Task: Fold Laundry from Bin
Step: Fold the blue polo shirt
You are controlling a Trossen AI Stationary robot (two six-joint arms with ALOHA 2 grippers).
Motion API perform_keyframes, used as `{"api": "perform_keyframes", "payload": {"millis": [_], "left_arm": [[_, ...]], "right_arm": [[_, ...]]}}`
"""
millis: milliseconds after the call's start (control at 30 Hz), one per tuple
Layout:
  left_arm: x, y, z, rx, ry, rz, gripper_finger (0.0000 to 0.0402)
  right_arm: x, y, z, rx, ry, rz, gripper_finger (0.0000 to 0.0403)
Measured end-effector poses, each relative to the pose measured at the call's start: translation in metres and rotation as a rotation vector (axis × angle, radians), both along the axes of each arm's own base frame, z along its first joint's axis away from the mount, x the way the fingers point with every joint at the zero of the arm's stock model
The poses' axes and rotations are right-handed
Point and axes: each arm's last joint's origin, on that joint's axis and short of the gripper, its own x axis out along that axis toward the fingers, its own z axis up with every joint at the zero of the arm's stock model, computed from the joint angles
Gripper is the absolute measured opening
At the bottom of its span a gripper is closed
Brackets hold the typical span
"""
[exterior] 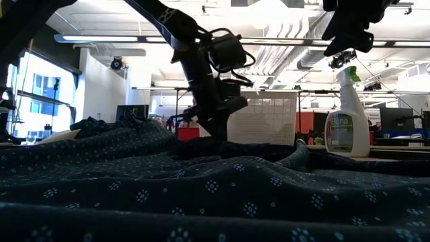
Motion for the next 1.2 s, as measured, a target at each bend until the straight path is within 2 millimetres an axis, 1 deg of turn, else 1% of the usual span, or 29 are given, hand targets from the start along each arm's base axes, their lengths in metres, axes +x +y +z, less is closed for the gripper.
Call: {"api": "perform_keyframes", "payload": {"millis": [67, 133, 200, 267, 433, 533, 633, 700, 767, 800, 867, 933, 1033, 1133, 1200], "left_arm": [[-0.001, -0.004, 0.001, 0.027, 0.016, -0.003, 0.0006], [-0.005, -0.008, 0.005, 0.029, 0.044, 0.008, 0.0008], [-0.007, -0.016, 0.015, 0.025, 0.035, 0.011, 0.0005], [-0.012, -0.027, 0.026, 0.039, 0.051, 0.004, 0.0001], [-0.028, -0.057, 0.050, 0.156, 0.101, 0.062, 0.0000], [-0.037, -0.061, 0.054, 0.184, 0.078, 0.118, 0.0000], [-0.034, -0.053, 0.045, 0.100, -0.003, 0.170, 0.0000], [-0.031, -0.039, 0.041, 0.002, -0.059, 0.152, 0.0003], [-0.025, -0.023, 0.039, -0.050, -0.142, 0.118, 0.0012], [-0.025, -0.016, 0.039, -0.064, -0.151, 0.100, 0.0020], [-0.025, -0.004, 0.038, -0.072, -0.159, 0.033, 0.0040], [-0.022, 0.005, 0.039, -0.068, -0.176, -0.093, 0.0064], [-0.022, 0.010, 0.034, -0.081, -0.164, -0.264, 0.0101], [-0.022, 0.007, 0.021, -0.064, -0.076, -0.328, 0.0127], [-0.020, 0.003, 0.011, -0.030, -0.030, -0.348, 0.0133]], "right_arm": [[0.000, 0.000, 0.000, 0.000, 0.000, 0.000, 0.0188], [0.000, 0.000, 0.000, -0.003, 0.001, 0.004, 0.0188], [0.000, 0.000, 0.000, -0.005, 0.005, 0.006, 0.0188], [-0.001, 0.000, -0.001, -0.001, 0.013, 0.011, 0.0188], [-0.003, 0.000, -0.002, -0.005, 0.037, 0.003, 0.0188], [-0.003, -0.001, -0.002, -0.018, 0.037, 0.001, 0.0188], [-0.003, -0.001, -0.002, -0.051, 0.037, 0.007, 0.0188], [-0.002, -0.001, -0.002, -0.061, 0.036, 0.006, 0.0188], [-0.002, -0.002, -0.001, -0.068, 0.030, 0.006, 0.0188], [-0.002, -0.002, -0.001, -0.069, 0.028, 0.005, 0.0188], [-0.001, -0.002, -0.001, -0.066, 0.023, 0.003, 0.0188], [-0.001, -0.002, -0.001, -0.060, 0.023, 0.007, 0.0188], [-0.001, -0.002, -0.001, -0.044, 0.021, -0.007, 0.0188], [-0.001, -0.001, -0.001, -0.035, 0.020, -0.012, 0.0188], [-0.001, -0.001, -0.001, -0.028, 0.019, -0.018, 0.0188]]}}
